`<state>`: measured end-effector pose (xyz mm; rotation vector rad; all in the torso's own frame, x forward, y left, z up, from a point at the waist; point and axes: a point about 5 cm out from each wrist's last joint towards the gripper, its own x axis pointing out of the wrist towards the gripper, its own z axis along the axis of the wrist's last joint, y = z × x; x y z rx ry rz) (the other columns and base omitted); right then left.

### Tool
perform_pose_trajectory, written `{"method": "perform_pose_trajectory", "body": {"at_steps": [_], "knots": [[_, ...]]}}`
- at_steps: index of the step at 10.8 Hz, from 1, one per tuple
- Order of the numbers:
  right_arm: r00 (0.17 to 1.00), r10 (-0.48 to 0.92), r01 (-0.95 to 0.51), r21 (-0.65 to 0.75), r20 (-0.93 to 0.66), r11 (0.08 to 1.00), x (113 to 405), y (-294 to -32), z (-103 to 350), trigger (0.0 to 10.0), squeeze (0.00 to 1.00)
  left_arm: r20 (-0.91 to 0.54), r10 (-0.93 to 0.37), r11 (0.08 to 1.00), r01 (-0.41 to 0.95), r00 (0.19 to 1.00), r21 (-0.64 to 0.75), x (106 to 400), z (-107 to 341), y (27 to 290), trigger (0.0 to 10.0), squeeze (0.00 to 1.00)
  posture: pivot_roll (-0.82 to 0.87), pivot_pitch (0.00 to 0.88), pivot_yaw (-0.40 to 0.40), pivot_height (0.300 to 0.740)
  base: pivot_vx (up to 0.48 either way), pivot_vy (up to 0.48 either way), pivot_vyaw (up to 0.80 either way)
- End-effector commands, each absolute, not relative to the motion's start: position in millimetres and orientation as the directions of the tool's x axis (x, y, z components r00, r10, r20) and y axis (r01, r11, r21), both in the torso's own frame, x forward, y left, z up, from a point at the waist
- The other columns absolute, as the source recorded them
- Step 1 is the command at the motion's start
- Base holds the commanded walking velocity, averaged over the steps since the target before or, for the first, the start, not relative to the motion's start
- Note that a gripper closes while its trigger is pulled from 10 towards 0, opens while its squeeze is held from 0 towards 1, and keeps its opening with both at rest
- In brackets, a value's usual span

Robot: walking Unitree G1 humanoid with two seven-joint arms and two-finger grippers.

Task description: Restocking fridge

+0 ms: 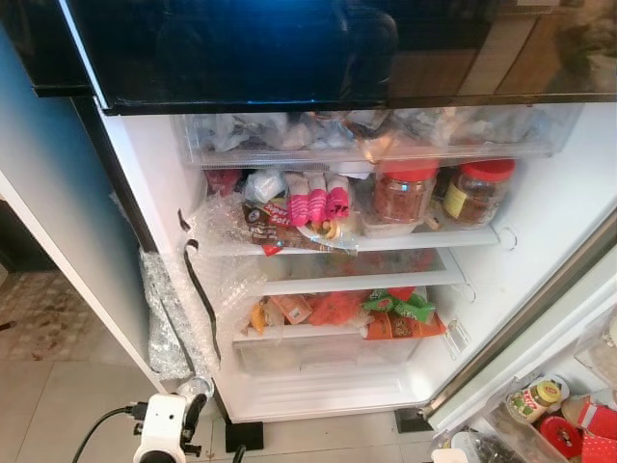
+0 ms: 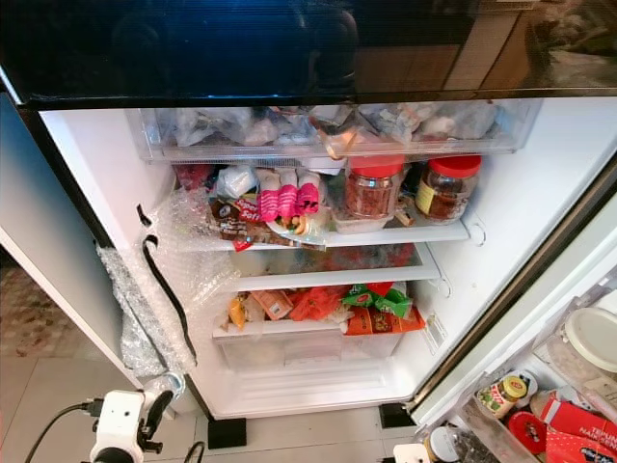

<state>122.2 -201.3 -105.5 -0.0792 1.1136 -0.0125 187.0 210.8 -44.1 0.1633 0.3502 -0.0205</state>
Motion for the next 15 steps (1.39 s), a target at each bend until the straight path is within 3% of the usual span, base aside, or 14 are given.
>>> {"method": "perform_pose_trajectory", "body": {"at_steps": [1,8,9,10,11,12,15], "knots": [[0.441,-0.057,-0.011,-0.069,-0.896,0.998,121,-202,-106,10.0,0.0,-0.35,0.007,0.987,0.049,0.937,0.151,183,-46,211,10.0,0.0,-0.12,0.032,-0.048,0.74,0.0,0.0,0.0],[0.441,-0.057,-0.011,-0.069,-0.896,0.998,121,-202,-106,10.0,0.0,-0.343,0.002,0.988,0.051,0.939,0.146,182,-46,211,10.0,0.0,-0.12,0.032,-0.048,0.74,0.0,0.0,0.0],[0.444,-0.069,0.006,-0.075,-0.893,0.997,123,-203,-105,10.0,0.0,-0.285,-0.132,0.966,0.188,0.949,0.178,191,-37,203,10.0,0.0,-0.13,0.024,-0.03,0.74,0.0,0.0,0.0],[0.444,-0.072,0.007,-0.076,-0.893,0.997,124,-204,-105,10.0,0.0,-0.265,-0.152,0.959,0.207,0.952,0.193,192,-34,201,10.0,0.0,-0.13,0.026,-0.031,0.74,0.0,0.0,0.0],[0.443,-0.072,0.006,-0.078,-0.894,0.997,123,-204,-105,10.0,0.0,0.116,-0.255,0.96,0.237,0.96,0.147,250,37,164,10.0,0.0,-0.13,0.027,-0.033,0.74,0.0,0.0,0.0],[0.442,-0.072,0.004,-0.078,-0.894,0.997,123,-204,-105,10.0,0.0,0.257,-0.282,0.955,0.245,0.924,0.165,268,91,144,10.0,0.0,-0.13,0.026,-0.034,0.74,0.0,0.0,0.0],[0.443,-0.074,0.005,-0.08,-0.893,0.997,123,-205,-105,10.0,0.0,0.232,-0.336,0.933,0.289,0.913,0.215,269,95,139,10.0,0.0,-0.13,0.027,-0.036,0.74,0.0,0.0,0.0]]}}
